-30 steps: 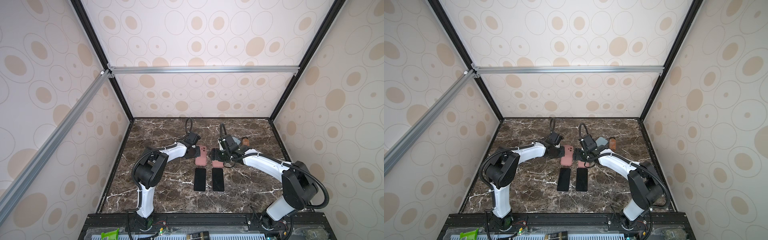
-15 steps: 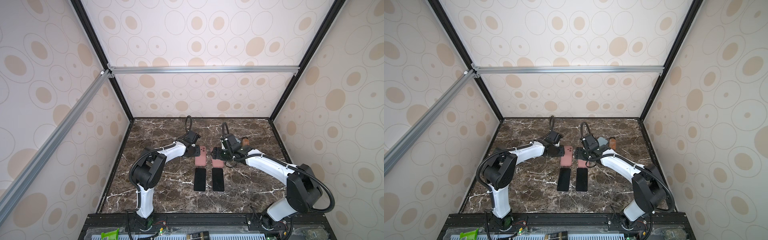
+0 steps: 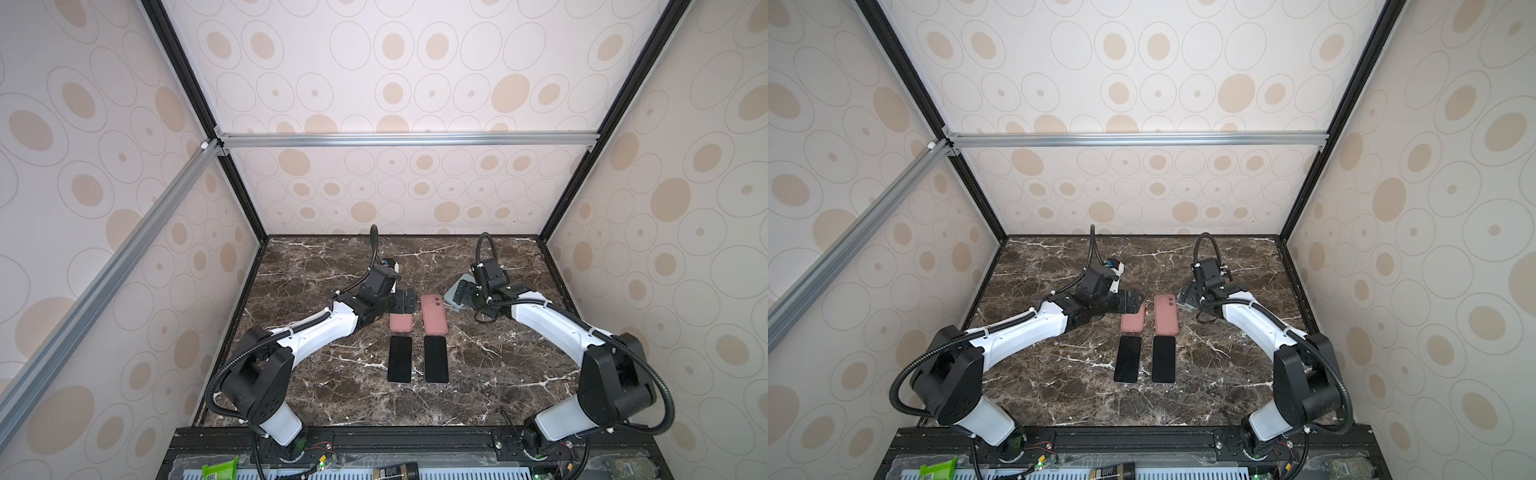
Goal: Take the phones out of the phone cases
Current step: 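Move the right gripper toward the light-blue phone while the left draws back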
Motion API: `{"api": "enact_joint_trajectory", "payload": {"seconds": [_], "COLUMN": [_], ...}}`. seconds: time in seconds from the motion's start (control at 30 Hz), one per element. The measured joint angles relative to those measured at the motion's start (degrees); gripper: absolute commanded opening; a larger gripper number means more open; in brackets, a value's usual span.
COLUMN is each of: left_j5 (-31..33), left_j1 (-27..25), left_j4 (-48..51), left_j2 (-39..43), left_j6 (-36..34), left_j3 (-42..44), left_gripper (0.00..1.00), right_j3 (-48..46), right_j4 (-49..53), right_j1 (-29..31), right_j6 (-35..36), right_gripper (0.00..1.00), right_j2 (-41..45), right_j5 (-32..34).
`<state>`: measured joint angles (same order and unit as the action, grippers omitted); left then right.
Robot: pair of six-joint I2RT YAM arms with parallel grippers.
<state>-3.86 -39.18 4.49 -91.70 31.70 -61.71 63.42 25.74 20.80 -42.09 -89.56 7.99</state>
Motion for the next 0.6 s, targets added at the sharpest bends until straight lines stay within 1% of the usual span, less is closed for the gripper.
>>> {"api": "enact_joint_trajectory", "payload": {"seconds": [0.13,0.3,0.6], "left_j5": [-0.13,-0.94,-7.19], "left_j1": [-1.81,-1.92,0.42], "left_j4": [-5.42,-11.08,-16.79], "left_j2": [-0.02,-1.9,-5.88], "left_j6": [-1.6,-3.89,-4.33], "left_j3": [1.88,1.99,1.68], "left_gripper": [0.99,0.99,0.99], "right_j3": [6.8,16.0,25.11], "right_j4": [2.05,5.68,12.72], "right_j1": [-0.26,-0.31,-0.31], "right_j6": [-1.7,-4.46,-7.89], "right_gripper": [0.98,0.98,0.97], "right_j2": [-8.09,-17.53,-26.95], "right_j5": [1.38,2.91,7.32]}}
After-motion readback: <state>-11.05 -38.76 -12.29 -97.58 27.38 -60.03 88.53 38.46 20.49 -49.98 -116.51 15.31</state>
